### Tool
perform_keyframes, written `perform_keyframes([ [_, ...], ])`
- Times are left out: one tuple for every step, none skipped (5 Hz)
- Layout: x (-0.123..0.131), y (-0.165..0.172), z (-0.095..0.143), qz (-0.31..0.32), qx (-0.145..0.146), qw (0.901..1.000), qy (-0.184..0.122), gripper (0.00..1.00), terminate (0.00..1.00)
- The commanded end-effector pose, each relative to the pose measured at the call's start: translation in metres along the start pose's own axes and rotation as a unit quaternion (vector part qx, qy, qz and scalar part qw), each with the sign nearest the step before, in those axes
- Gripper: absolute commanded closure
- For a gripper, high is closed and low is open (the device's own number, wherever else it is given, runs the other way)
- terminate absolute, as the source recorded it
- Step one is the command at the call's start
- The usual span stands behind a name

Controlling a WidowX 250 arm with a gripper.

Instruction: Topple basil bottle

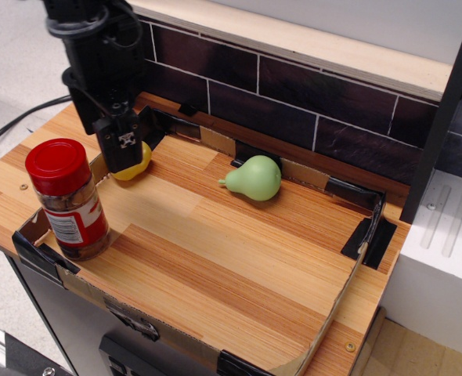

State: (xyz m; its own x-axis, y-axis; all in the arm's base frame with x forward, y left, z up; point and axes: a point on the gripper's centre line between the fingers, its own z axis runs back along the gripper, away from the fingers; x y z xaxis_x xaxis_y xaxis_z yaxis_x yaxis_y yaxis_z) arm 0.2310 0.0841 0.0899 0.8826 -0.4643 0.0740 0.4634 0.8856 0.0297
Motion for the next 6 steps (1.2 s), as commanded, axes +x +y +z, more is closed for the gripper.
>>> perform_keyframes([
  [-0.009, -0.002, 0.015, -0.005, 0.035, 0.9994, 0.003, 0.00, 0.00],
  [-0.014, 0.001, 0.014, -0.021, 0.066, 0.9976, 0.005, 0.00, 0.00],
  [-0.019, 0.000, 0.009, -0.035, 0.075, 0.9965, 0.007, 0.00, 0.00],
  [-0.026, 0.000, 0.007, -0.046, 0.079, 0.9958, 0.004, 0.00, 0.00],
  [-0.032, 0.002, 0.005, -0.069, 0.044, 0.9963, 0.028, 0.00, 0.00],
  [-0.036, 0.006, 0.009, -0.105, 0.008, 0.9933, 0.048, 0.00, 0.00],
])
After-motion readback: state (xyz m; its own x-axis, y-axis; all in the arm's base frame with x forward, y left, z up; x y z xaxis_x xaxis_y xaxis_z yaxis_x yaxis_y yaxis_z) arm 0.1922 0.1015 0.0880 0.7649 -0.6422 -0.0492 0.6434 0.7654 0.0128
